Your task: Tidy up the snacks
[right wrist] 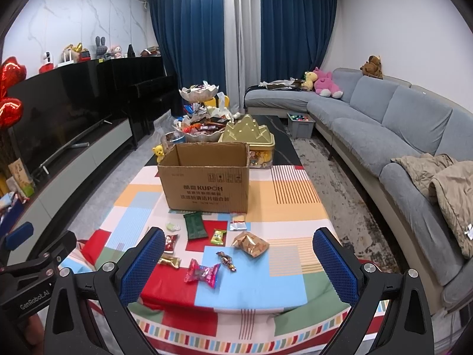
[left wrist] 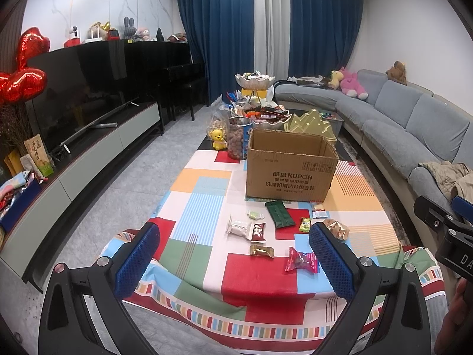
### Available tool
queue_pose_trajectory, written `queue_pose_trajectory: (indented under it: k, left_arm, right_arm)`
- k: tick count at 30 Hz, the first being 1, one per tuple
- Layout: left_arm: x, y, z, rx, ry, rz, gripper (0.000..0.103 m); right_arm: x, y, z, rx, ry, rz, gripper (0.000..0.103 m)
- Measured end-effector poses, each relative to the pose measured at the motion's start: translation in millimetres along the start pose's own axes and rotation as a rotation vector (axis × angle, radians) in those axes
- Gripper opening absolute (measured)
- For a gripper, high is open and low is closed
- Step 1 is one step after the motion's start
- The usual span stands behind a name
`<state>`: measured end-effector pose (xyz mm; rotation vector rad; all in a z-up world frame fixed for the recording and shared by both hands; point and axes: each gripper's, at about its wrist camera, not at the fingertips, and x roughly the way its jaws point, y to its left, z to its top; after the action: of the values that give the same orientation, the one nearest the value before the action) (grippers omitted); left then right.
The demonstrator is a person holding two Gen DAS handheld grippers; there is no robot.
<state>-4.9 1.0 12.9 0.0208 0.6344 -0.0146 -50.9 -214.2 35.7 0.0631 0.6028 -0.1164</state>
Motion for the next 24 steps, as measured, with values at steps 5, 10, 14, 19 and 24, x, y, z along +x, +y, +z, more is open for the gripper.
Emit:
queue_pose_trajectory:
  k: [5,10,14,19,24]
  left_arm:
    - [0.0,0.0,-0.5,0.000,0.000,0.000,0.103]
    - [0.0,0.1,-0.8,0.000,0.000,0.000,0.103]
    - [-0.1,0.3,-1.3,0.000,-0.001,0.000,0.103]
    - [0.0,0.2,-0.9,0.001,0.000,0.000,0.103]
    - [-0.6,0.4,-2.5,0.001,0.000,0.000,0.103]
  right_arm:
    - [0.3,0.1,-0.4,0.000,0.000,0.000,0.101]
    - [-0.7,0.3,1.1,0.000,0.001,0.001,0.101]
    - [-0.1,0.8,-0.3,0.001,0.002,0.000,0.101]
    - [0.1,0.4,0.0,0.002,0.003,0.000,0.101]
    - [0.3,0.8,-0.8,0.002,0.005,-0.001,0.101]
